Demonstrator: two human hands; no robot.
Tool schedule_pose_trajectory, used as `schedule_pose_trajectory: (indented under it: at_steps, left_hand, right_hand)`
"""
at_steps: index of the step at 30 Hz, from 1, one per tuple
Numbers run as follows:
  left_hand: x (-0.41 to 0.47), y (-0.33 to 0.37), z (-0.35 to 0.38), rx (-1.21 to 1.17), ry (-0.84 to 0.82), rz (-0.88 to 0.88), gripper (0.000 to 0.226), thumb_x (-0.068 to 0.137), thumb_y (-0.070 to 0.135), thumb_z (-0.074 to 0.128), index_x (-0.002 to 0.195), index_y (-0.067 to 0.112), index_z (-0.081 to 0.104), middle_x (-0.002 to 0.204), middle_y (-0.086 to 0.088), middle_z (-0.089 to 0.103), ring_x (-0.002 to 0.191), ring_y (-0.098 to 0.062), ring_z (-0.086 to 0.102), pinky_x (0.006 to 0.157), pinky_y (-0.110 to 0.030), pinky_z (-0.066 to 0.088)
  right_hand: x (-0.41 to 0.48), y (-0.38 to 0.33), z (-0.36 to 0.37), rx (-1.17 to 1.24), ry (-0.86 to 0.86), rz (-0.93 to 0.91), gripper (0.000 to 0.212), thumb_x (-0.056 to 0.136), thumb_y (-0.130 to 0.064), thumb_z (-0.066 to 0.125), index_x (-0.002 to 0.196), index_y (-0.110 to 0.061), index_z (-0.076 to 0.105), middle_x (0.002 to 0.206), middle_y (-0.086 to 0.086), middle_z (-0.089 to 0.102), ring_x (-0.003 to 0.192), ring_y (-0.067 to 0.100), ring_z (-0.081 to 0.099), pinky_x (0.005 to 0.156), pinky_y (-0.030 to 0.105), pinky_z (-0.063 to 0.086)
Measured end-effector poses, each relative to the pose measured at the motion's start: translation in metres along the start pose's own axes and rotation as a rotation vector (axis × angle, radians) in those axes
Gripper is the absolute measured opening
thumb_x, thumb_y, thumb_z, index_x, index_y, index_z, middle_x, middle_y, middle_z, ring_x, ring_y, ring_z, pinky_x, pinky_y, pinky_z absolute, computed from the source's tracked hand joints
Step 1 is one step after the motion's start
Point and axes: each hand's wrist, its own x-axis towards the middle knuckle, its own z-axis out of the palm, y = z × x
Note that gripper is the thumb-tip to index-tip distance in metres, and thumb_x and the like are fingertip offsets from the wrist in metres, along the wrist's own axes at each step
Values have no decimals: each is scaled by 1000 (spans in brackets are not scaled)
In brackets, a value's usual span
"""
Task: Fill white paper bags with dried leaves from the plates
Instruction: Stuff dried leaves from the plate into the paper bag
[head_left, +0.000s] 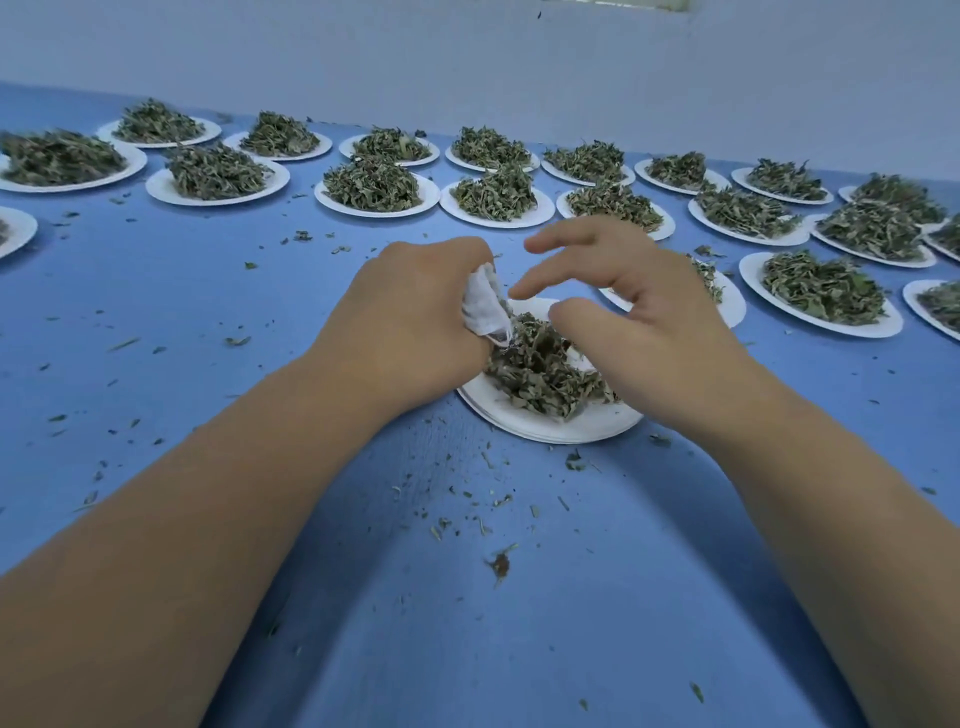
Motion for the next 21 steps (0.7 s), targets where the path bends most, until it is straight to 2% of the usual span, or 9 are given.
schedule_pose_trajectory:
  at_steps: [2,3,5,7,11,14,16,18,21]
  left_hand:
    - [-1,2,2,-27,-11,26,15,68,27,57,80,33,51,66,8,54,64,-12,53,53,-31,41]
    - [-1,2,3,-24,-28,52,15,70,25,58,79,34,49,65,8,54,62,-11,52,53,-31,41]
    - [-1,3,6,-7,-60,82,17,72,22,57,83,33,52,68,9,58,65,-15,54,56,-32,43]
    - [0,2,6,-4,-62,82,22,70,22,59,88,33,52,73,9,60,68,-16,56,57,-31,43]
    - [1,4,8,15,-110,105,32,70,16,75,91,30,55,67,17,50,65,-7,51,54,-23,33]
    - [0,3,5,17,-77,110,30,73,17,70,88,34,50,67,15,51,63,-2,49,53,-26,34]
    - [0,2,1,-5,-36,91,25,74,21,67,83,35,48,67,12,52,63,-4,50,52,-27,34]
    - [-1,2,-2,-38,-14,63,19,71,25,62,75,35,46,66,10,53,62,-6,50,50,-27,33]
    - [-2,4,-1,-104,-30,31,23,68,23,59,69,42,45,67,14,57,63,-1,53,51,-15,32]
  right_hand:
    - [0,1,2,-21,-167,35,28,89,-21,59,97,-42,76,150,-21,47,143,-7,31,105,7,22]
    - [0,1,3,-17,-239,41,27,89,-22,57,95,-39,77,157,-19,39,148,-6,21,108,9,17]
    - [0,2,5,-1,-349,59,23,86,-23,53,90,-23,76,166,-13,24,152,-7,5,107,6,12]
    - [0,1,6,18,-406,83,20,84,-28,52,79,-23,71,169,-12,14,150,-11,-4,102,4,10]
    - [0,-5,9,20,-434,92,18,80,-37,53,65,-32,62,170,-8,10,149,-14,-7,105,9,11]
    - [-2,-6,7,34,-344,51,19,79,-47,53,80,-41,71,167,-14,22,148,-15,6,104,3,13]
    - [-3,-3,2,93,-232,25,23,81,-38,56,94,-44,75,160,-20,36,144,-17,20,106,6,17]
    - [-3,1,-1,103,-181,2,30,83,-26,57,101,-41,76,155,-22,42,142,-18,24,110,11,19]
    - [-4,1,3,32,-319,-31,33,85,-23,57,107,-41,74,157,-30,34,149,-13,9,112,9,12]
